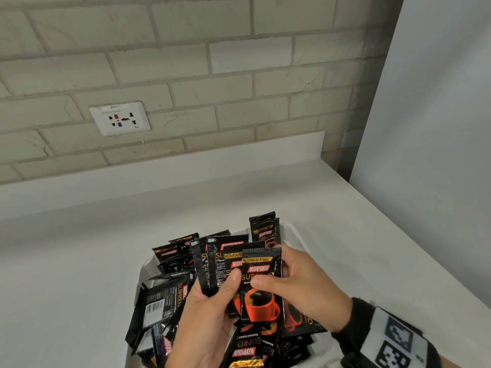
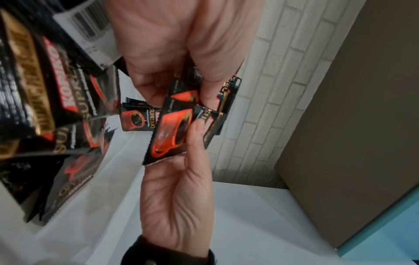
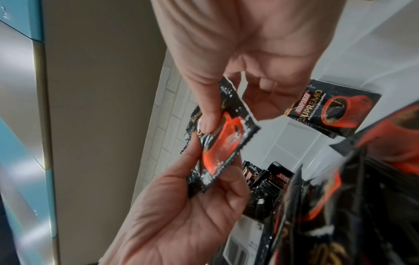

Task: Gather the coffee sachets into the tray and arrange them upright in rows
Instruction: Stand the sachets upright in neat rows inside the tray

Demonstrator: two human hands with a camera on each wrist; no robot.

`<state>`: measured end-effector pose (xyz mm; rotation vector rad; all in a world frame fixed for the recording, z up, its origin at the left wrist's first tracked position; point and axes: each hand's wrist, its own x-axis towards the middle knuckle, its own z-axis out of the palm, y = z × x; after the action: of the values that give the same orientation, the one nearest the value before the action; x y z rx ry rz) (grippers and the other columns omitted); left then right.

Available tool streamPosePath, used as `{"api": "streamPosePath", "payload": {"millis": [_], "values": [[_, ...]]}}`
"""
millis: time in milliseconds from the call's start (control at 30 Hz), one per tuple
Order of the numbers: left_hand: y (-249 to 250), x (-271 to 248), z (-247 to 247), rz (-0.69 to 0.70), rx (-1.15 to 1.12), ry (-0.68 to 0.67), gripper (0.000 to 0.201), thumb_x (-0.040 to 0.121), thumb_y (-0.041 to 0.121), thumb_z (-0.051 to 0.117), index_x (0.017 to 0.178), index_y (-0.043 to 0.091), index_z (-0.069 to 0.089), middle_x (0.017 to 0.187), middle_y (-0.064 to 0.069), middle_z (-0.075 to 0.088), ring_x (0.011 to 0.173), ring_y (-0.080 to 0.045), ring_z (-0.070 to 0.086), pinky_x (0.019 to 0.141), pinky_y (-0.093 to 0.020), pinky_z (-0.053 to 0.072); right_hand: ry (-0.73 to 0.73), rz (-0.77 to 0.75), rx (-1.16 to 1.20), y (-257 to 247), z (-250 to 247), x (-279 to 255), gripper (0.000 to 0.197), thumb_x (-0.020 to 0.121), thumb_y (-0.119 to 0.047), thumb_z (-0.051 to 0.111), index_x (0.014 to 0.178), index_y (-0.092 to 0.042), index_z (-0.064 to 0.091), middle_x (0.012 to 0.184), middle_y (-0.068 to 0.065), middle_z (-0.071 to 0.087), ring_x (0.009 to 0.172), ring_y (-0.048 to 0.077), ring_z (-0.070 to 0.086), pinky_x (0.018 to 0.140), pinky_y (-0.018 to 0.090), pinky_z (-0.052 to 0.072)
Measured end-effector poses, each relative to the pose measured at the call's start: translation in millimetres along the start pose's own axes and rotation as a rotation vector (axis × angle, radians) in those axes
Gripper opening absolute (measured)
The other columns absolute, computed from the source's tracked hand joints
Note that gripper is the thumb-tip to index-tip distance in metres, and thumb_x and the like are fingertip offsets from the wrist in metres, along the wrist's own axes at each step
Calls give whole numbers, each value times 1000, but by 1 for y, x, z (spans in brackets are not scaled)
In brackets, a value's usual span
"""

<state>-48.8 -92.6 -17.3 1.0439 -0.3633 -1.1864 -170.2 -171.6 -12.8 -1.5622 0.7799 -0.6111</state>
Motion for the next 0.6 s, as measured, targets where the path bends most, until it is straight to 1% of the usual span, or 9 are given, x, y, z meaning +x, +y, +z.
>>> {"api": "streamPosePath", "payload": {"millis": [67, 100, 200, 267, 333, 400, 467, 533, 600], "values": [[0, 0, 1, 5, -7, 4, 34, 63, 6, 62, 97, 5, 61, 78, -14, 73, 61, -23, 70, 43, -29, 52, 10, 16, 1, 2, -1, -1, 27, 77, -6, 70, 92, -25, 61, 92, -6, 70, 89, 4, 66, 82, 20, 52], [0, 0, 1, 8, -11, 0, 34, 63, 6, 62, 97, 4, 61, 79, -14, 73, 62, -23, 70, 44, -29, 52, 16, 29, -5, 3, -2, -1, 24, 76, -7, 71, 92, -23, 62, 93, -3, 70, 89, 7, 66, 85, 24, 52], [0, 0, 4, 3, -22, -24, 29, 66, 8, 60, 95, 3, 62, 79, -15, 73, 62, -22, 70, 44, -28, 53, 25, 62, 50, 3, -5, 0, 26, 76, -5, 71, 99, -12, 63, 99, 7, 71, 93, 17, 67, 91, 38, 51], [1, -1, 5, 7, -28, -35, 26, 68, 11, 58, 92, 4, 63, 77, -15, 72, 59, -22, 69, 44, -30, 53, 32, 77, 145, 2, -9, 0, 24, 77, 1, 68, 98, -10, 63, 98, 9, 71, 91, 20, 68, 89, 37, 52], [2, 0, 6, 34, -7, -33, 26, 68, 13, 57, 92, 4, 62, 76, -15, 72, 60, -23, 68, 50, -35, 54, 39, 85, 246, 2, -11, 1, 23, 77, 5, 64, 90, -14, 64, 90, 5, 73, 84, 18, 69, 82, 33, 53], [2, 0, 7, 53, 18, -28, 26, 67, 13, 58, 92, 5, 61, 77, -14, 72, 61, -23, 69, 55, -37, 53, 61, 91, 311, 3, -12, 2, 24, 78, 7, 62, 89, -15, 62, 86, 2, 72, 82, 16, 68, 80, 32, 52], [1, 1, 8, 60, 47, -35, 25, 67, 12, 58, 91, 6, 61, 77, -13, 73, 62, -21, 69, 52, -35, 54, 69, 92, 333, 3, -9, 1, 27, 79, 8, 61, 95, -13, 60, 91, 3, 72, 87, 19, 67, 82, 34, 52], [-1, 2, 10, 54, 67, -47, 28, 65, 12, 60, 92, 7, 62, 79, -12, 73, 65, -20, 70, 57, -36, 54, 58, 76, 314, 2, -2, -1, 32, 81, 6, 60, 106, -14, 58, 101, 4, 70, 96, 19, 66, 87, 33, 51], [-2, 3, 10, 53, 80, -47, 28, 65, 11, 60, 93, 6, 63, 79, -12, 73, 66, -20, 70, 61, -36, 54, 46, 70, 286, 1, 3, -3, 36, 84, 2, 58, 114, -17, 54, 108, 2, 68, 102, 15, 64, 92, 33, 49]]}}
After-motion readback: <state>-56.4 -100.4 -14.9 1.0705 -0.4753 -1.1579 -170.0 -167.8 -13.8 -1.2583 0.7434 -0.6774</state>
